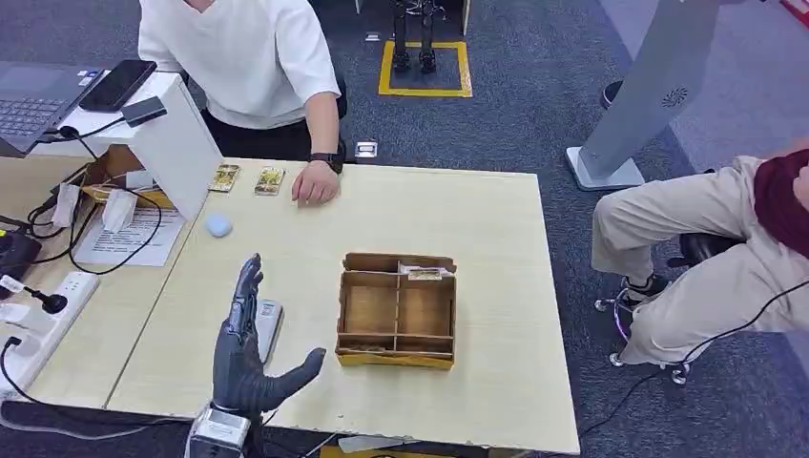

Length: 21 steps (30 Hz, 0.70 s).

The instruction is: Pass the card to the sensor for recognition and then transmit it.

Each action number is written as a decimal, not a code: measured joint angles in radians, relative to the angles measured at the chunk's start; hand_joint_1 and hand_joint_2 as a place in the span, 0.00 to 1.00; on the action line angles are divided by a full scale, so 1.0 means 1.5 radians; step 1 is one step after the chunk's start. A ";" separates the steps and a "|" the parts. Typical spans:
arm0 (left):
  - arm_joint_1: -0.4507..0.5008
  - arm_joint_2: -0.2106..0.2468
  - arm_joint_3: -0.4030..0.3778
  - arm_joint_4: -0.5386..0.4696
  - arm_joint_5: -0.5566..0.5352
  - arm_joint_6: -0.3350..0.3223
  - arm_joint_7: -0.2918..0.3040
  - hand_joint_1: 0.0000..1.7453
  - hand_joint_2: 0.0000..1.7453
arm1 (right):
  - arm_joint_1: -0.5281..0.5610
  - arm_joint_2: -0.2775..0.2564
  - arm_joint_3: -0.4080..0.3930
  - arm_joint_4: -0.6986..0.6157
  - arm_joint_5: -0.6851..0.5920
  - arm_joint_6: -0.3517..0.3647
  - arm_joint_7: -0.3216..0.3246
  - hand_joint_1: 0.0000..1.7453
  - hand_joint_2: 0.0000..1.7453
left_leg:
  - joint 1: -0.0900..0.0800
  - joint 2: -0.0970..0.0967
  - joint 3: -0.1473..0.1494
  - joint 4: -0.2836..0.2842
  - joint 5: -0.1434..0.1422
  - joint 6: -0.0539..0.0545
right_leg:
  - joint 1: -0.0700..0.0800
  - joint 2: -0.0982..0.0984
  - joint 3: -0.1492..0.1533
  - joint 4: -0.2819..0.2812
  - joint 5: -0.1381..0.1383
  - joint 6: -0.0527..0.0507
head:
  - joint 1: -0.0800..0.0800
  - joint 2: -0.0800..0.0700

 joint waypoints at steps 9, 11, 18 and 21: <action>-0.008 0.037 -0.048 0.001 -0.074 -0.057 0.003 0.00 1.00 | -0.010 0.000 0.008 0.000 -0.003 0.000 -0.010 0.00 1.00 | 0.000 0.000 0.000 0.000 0.000 0.000 | 0.000 0.000 0.000 0.000 0.000 0.000 | 0.000 0.000; -0.011 0.043 -0.055 0.003 -0.106 -0.056 0.014 0.00 1.00 | -0.011 0.000 0.008 0.000 -0.003 0.000 -0.010 0.00 1.00 | 0.000 0.000 0.000 0.000 0.000 0.000 | 0.000 0.000 0.000 0.000 0.000 0.000 | 0.000 0.000; -0.023 0.060 -0.072 0.016 -0.194 -0.050 0.058 0.00 1.00 | -0.015 0.000 0.008 -0.001 -0.004 0.000 -0.013 0.00 1.00 | 0.000 0.000 0.000 0.000 0.000 0.000 | 0.000 0.000 0.000 0.000 0.000 0.000 | 0.000 0.000; -0.031 0.066 -0.082 0.026 -0.249 -0.041 0.093 0.00 1.00 | -0.015 0.000 0.008 -0.001 -0.003 0.000 -0.012 0.00 1.00 | 0.000 0.000 0.000 0.000 0.000 0.000 | 0.000 0.000 0.000 0.000 0.000 0.000 | 0.000 0.000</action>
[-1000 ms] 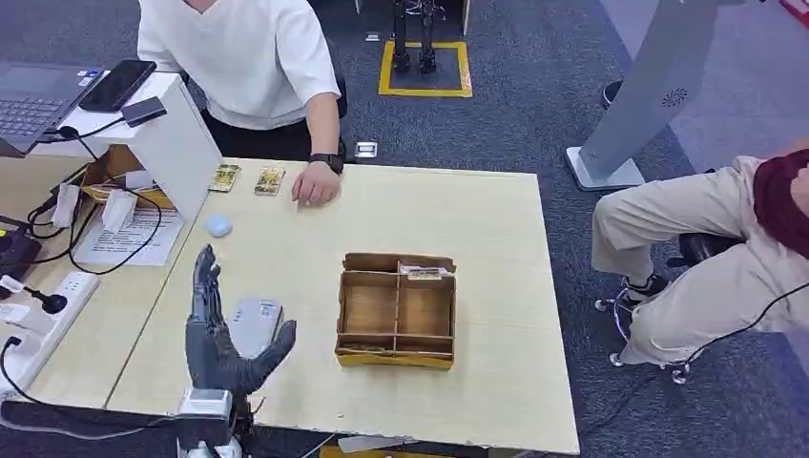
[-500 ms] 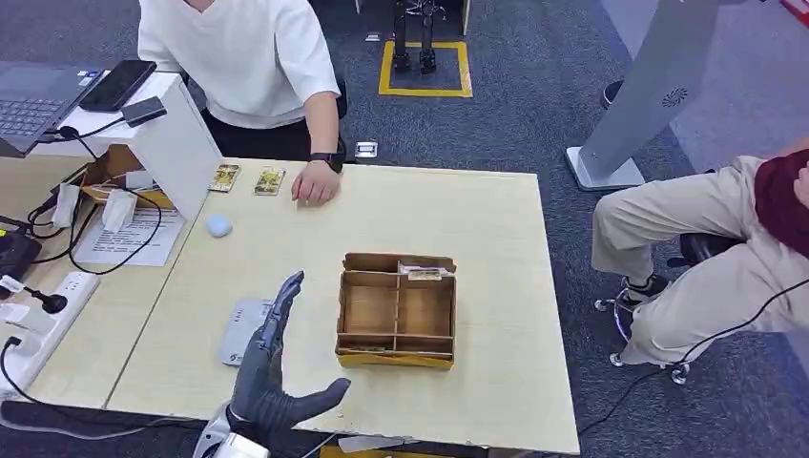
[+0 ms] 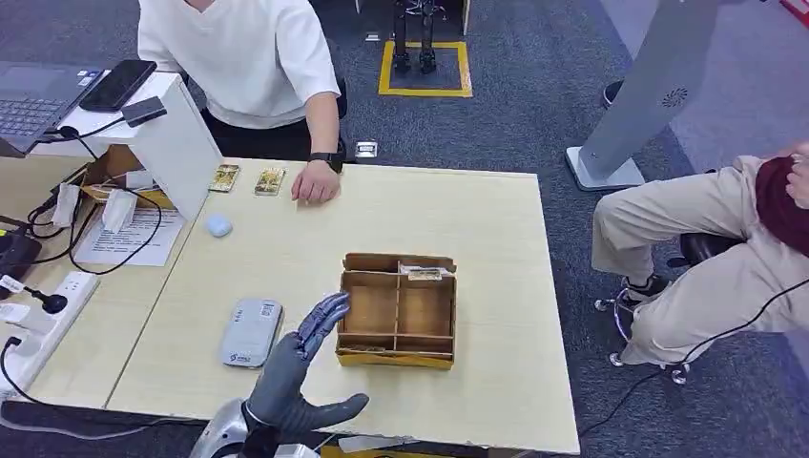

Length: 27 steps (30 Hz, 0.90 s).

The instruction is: Pass the card to the sensor for recognition and then transmit it.

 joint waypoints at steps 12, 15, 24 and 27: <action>-0.014 0.007 -0.014 0.020 -0.061 0.021 0.045 0.00 1.00 | 0.000 0.001 0.000 0.000 0.000 0.000 0.001 0.00 1.00 | 0.000 0.000 0.000 0.000 0.000 0.000 | 0.000 0.000 0.000 0.000 0.000 0.000 | 0.000 0.000; -0.018 0.009 -0.017 0.026 -0.110 0.039 0.076 0.00 1.00 | 0.000 0.001 0.000 0.000 0.000 0.000 0.002 0.00 1.00 | 0.000 0.000 0.000 0.000 0.000 0.000 | 0.000 0.000 0.000 0.000 0.000 0.000 | 0.000 0.000; -0.037 0.009 -0.037 0.053 -0.218 0.066 0.156 0.00 1.00 | 0.000 0.001 0.000 0.000 -0.003 0.000 0.008 0.00 1.00 | 0.000 0.000 0.000 0.000 0.000 0.000 | 0.000 0.000 0.000 0.000 0.000 0.000 | 0.000 0.000; -0.042 0.009 -0.042 0.062 -0.224 0.068 0.159 0.00 1.00 | 0.000 0.001 0.000 0.000 -0.005 0.000 0.010 0.00 1.00 | 0.000 0.000 0.000 0.000 0.000 0.000 | 0.000 0.000 0.000 0.000 0.000 0.000 | 0.000 0.000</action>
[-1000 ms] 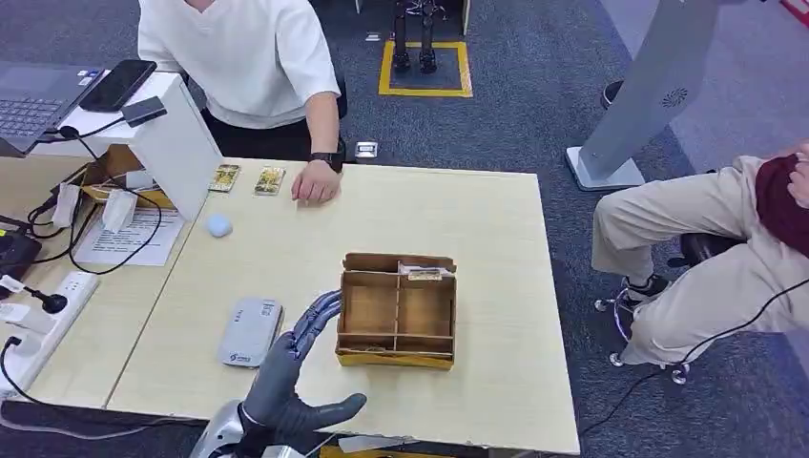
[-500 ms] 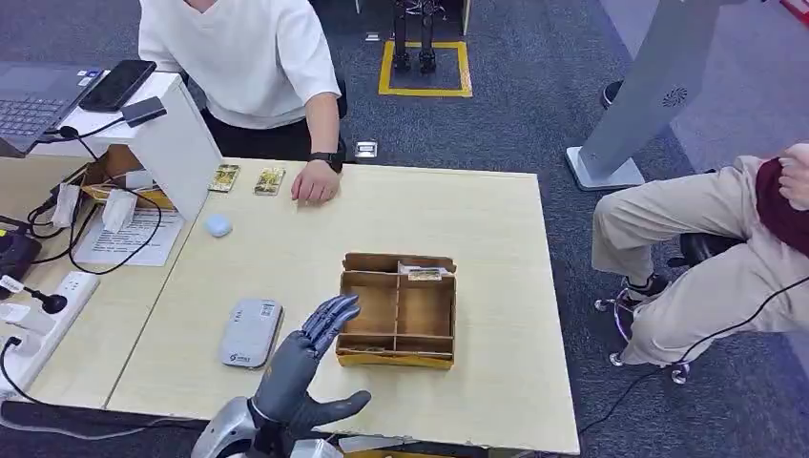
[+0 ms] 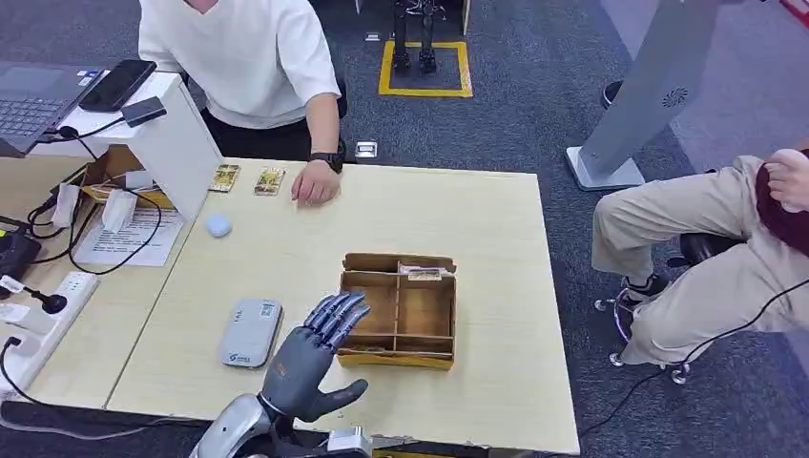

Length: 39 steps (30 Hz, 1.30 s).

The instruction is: Pass the card to the sensor for recognition and then transmit it.

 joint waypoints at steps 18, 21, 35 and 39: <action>-0.016 0.000 -0.017 0.032 -0.068 0.000 0.059 0.00 1.00 | 0.000 0.000 0.000 0.000 -0.001 0.000 0.004 0.00 1.00 | 0.000 0.000 0.000 0.000 0.000 0.000 | 0.000 0.000 0.000 0.000 0.000 0.000 | 0.000 0.000; -0.023 0.000 -0.026 0.046 -0.114 0.000 0.087 0.00 1.00 | -0.001 0.000 0.001 0.000 -0.001 0.000 0.007 0.00 1.00 | 0.000 0.000 0.000 0.000 0.000 0.000 | 0.000 0.000 0.000 0.000 0.000 0.000 | 0.000 0.000; -0.042 -0.013 -0.049 0.120 -0.170 0.005 0.148 0.00 1.00 | -0.010 0.002 0.018 0.000 0.001 0.000 0.016 0.00 1.00 | 0.000 0.000 0.000 0.000 0.000 0.000 | 0.000 0.000 0.000 0.000 0.000 0.000 | 0.000 0.000; -0.043 -0.019 -0.050 0.141 -0.176 0.011 0.156 0.00 1.00 | -0.012 0.004 0.023 0.000 0.003 0.000 0.017 0.00 1.00 | 0.000 0.000 0.000 0.000 0.000 0.000 | 0.000 0.000 0.000 0.000 0.000 0.000 | 0.000 0.000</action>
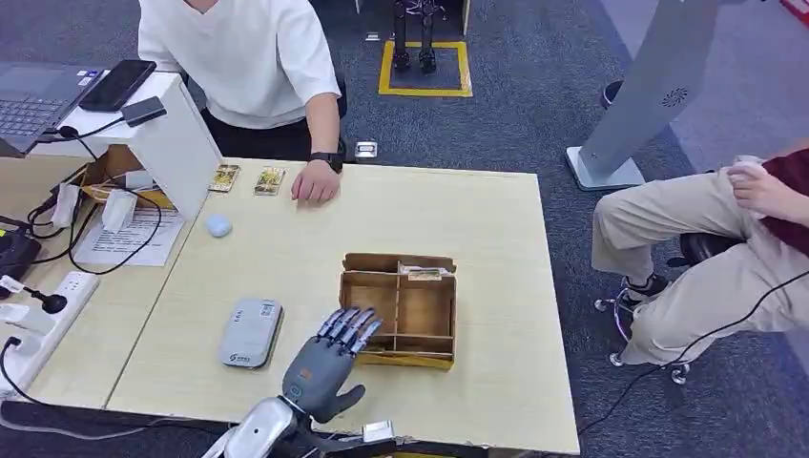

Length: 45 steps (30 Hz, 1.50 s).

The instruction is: Pass the card to the sensor for recognition and then transmit it.

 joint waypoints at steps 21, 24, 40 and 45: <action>0.002 -0.022 0.000 0.036 -0.054 0.204 0.035 1.00 1.00 | -0.008 0.010 0.010 0.000 -0.002 0.000 -0.004 0.00 1.00 | 0.000 0.000 0.000 0.000 0.000 0.000 | 0.000 0.000 0.000 0.000 0.000 0.000 | 0.000 0.000; 0.002 -0.022 0.000 0.044 -0.053 0.190 0.023 1.00 1.00 | -0.010 0.011 0.011 0.000 -0.003 0.000 -0.008 0.00 1.00 | 0.000 0.000 0.000 0.000 0.000 0.000 | 0.000 0.000 0.000 0.000 0.000 0.000 | 0.000 0.000; 0.009 -0.033 0.000 0.073 -0.043 0.167 0.010 0.07 1.00 | -0.011 0.013 0.020 0.000 -0.006 0.000 -0.016 0.00 1.00 | 0.000 0.000 0.000 0.000 0.000 0.000 | 0.000 0.000 0.000 0.000 0.000 0.000 | 0.000 0.000; 0.010 -0.033 0.000 0.077 -0.043 0.168 0.010 0.00 1.00 | -0.011 0.014 0.021 0.000 -0.006 0.000 -0.016 0.00 1.00 | 0.000 0.000 0.000 0.000 0.000 0.000 | 0.000 0.000 0.000 0.000 0.000 0.000 | 0.000 0.000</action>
